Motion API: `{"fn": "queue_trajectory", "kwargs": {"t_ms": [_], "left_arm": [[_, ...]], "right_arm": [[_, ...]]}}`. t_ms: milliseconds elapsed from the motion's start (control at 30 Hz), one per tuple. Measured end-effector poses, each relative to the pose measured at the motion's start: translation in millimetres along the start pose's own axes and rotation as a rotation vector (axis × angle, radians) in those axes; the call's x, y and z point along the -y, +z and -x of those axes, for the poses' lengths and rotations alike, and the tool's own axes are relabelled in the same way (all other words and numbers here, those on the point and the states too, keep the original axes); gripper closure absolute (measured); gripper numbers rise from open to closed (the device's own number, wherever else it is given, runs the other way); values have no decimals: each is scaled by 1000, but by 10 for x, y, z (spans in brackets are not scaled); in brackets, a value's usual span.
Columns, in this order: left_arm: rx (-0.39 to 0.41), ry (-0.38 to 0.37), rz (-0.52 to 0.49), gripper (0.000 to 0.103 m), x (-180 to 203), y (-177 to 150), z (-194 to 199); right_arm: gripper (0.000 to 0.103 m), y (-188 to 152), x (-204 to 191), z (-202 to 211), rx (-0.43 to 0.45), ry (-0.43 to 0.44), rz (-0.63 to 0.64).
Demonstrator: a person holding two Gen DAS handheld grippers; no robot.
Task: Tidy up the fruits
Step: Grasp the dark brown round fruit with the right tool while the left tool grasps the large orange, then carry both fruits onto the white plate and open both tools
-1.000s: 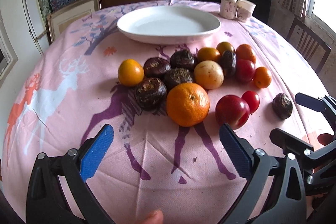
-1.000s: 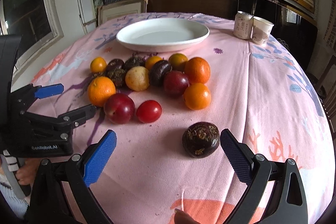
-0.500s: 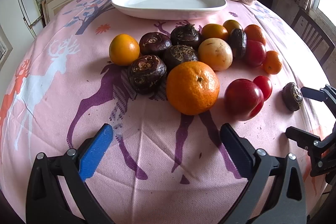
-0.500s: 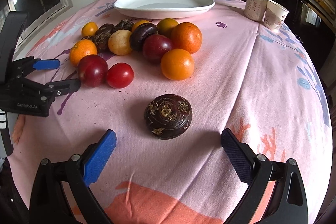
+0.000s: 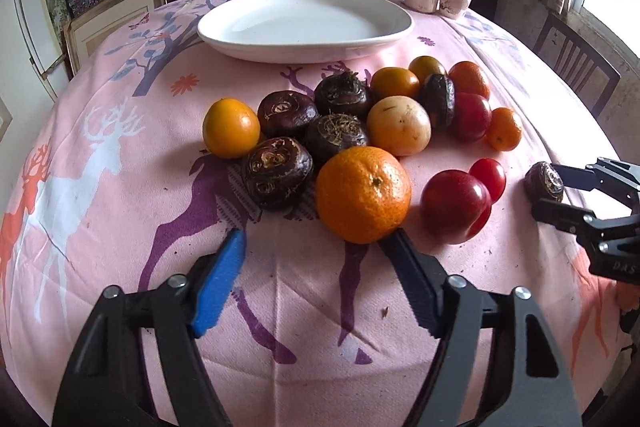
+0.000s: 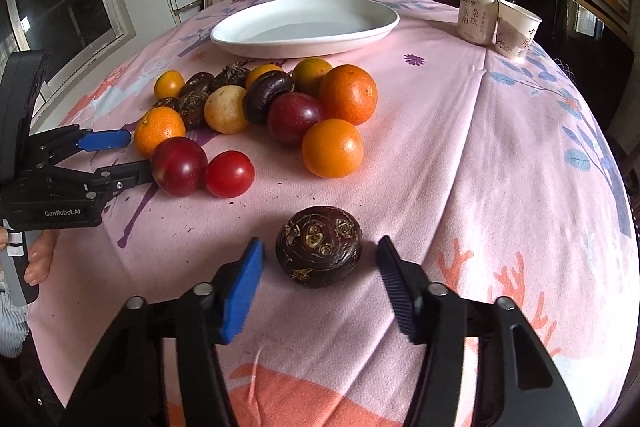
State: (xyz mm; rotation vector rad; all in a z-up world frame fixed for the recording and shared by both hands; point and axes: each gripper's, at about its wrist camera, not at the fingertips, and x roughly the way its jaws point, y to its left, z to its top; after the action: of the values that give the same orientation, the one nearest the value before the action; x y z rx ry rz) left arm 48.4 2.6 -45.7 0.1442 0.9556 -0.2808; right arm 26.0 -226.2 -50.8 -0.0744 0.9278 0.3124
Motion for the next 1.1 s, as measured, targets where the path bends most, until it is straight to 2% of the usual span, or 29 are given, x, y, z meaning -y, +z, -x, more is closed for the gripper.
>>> {"fn": "queue_trajectory", "kwargs": {"t_ms": [33,133,233,333,367,467,600,733,867,967,1100], "left_arm": [[-4,-24,9,33,-22,7,-11],[8,-52,-3,41,-25,24,5],[28,-52,-29,44,-20,54,27],[26,-114,-10,58,-28,54,58],[34,-119,-25,58,15,49,80],[75,-64,-64,57,131,86,127],[38,-133,-17,56,123,195,24],[50,-104,-48,55,212,257,-11],[44,-154,-21,56,181,312,-87],[47,-162,-25,58,176,276,-54],[96,-179,3,58,83,322,129]], "right_arm": [[61,4,8,0,0,11,0],[61,5,16,4,5,29,-4],[61,6,26,11,8,53,-11],[61,6,60,12,9,76,-30],[61,7,70,12,9,82,-35],[61,8,79,10,10,89,-41],[61,6,96,7,11,98,-50],[61,7,94,7,11,100,-52],[61,6,104,13,13,104,-56],[62,4,146,29,21,125,-75],[62,101,230,127,62,144,-114]]}}
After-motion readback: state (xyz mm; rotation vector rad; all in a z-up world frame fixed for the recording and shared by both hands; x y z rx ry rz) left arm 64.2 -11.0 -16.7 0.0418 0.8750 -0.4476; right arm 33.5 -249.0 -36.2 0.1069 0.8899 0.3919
